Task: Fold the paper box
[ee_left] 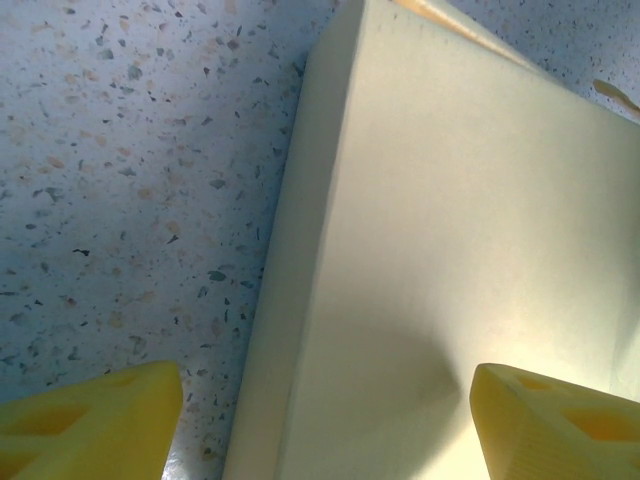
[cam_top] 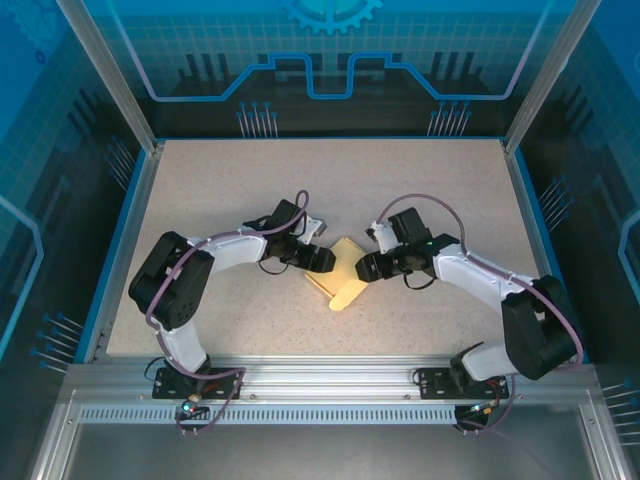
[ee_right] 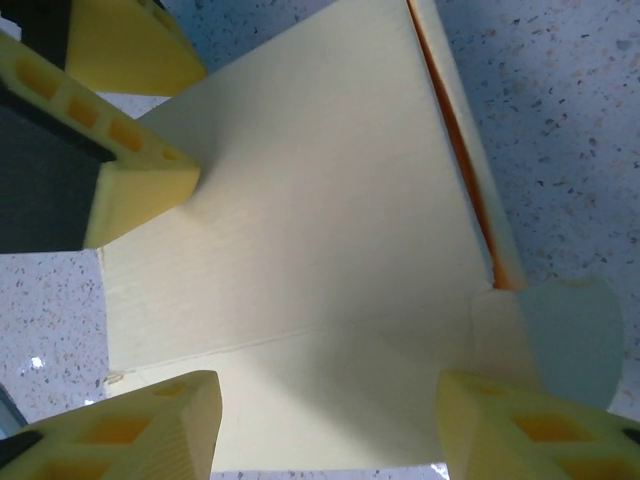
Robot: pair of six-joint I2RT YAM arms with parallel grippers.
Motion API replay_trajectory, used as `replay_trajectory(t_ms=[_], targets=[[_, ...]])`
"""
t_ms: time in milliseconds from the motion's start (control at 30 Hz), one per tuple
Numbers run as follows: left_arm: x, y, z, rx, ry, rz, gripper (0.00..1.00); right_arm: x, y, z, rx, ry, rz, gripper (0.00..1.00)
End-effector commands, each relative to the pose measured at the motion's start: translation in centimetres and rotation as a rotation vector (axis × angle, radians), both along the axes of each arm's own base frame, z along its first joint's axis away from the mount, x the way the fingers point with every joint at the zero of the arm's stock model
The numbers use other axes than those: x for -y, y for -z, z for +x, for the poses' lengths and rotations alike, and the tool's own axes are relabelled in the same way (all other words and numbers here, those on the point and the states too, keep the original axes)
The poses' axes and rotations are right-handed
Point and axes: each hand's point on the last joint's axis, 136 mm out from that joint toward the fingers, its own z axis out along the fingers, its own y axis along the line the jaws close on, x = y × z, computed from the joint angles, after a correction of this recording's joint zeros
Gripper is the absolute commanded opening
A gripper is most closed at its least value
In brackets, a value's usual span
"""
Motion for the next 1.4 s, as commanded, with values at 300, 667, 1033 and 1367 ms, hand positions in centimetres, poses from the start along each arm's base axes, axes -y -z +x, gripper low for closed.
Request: replay_trajectory(t_ms=[300, 667, 1033, 1367], targets=[[0.3, 0.9, 0.2, 0.002, -0.002, 0.031, 0.67, 0.7, 1.5, -4.6, -0.087, 0.113, 0.146, 0.61], [0.0, 1.2, -0.3, -0.01, -0.029, 0.022, 0.61, -1.5, 2.6, -2.2, -0.112, 0.172, 0.284, 0.59], [0.1, 1.3, -0.5, -0.021, -0.074, -0.012, 0.6, -2.1, 3.3, -1.0, -0.088, 0.229, 0.368, 0.48], [-0.4, 1.1, -0.5, -0.012, -0.11, -0.013, 0.57, -0.3, 4.4, -1.0, -0.096, 0.374, 0.345, 0.53]])
